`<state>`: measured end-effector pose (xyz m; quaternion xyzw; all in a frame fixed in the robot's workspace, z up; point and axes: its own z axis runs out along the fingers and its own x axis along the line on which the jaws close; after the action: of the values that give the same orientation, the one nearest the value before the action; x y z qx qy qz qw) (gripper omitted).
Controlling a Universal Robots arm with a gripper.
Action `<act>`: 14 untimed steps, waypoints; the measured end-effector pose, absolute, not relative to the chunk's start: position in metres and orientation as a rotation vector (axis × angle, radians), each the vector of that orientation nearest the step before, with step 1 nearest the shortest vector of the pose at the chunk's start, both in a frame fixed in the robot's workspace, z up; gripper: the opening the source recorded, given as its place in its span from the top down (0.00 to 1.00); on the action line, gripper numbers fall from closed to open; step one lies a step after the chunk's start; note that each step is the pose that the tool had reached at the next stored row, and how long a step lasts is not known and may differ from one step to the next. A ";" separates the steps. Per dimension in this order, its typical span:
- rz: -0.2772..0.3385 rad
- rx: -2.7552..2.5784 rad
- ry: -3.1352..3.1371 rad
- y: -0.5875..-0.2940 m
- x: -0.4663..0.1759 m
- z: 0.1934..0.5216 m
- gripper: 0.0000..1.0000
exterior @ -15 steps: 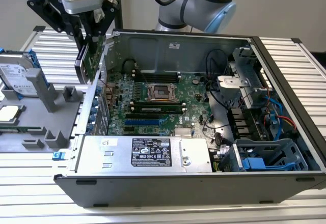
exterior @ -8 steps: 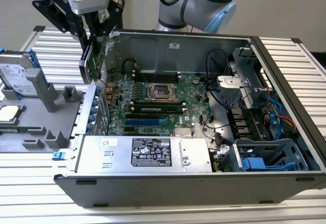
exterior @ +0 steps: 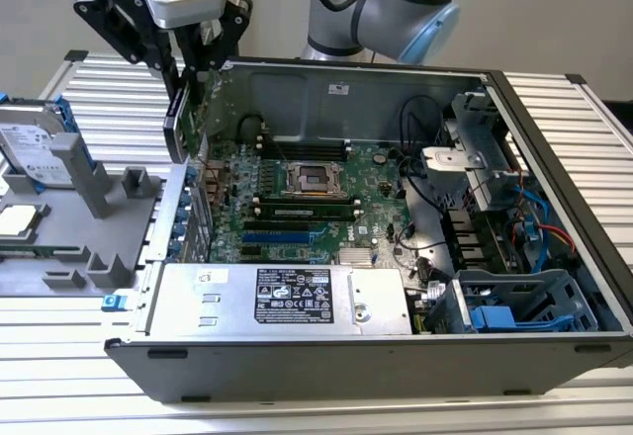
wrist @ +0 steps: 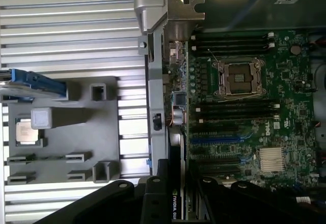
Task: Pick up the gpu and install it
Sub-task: 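Pick up the gpu and move the gpu toward the slot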
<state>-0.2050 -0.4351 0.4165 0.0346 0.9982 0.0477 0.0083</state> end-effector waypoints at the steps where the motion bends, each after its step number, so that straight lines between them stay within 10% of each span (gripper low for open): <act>1: 0.149 0.108 3.120 -0.435 -0.204 0.417 1.00; 14: 0.149 0.108 3.120 -0.435 -0.192 0.417 1.00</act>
<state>-0.1921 -0.4351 0.4165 0.0347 0.9982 0.0478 0.0083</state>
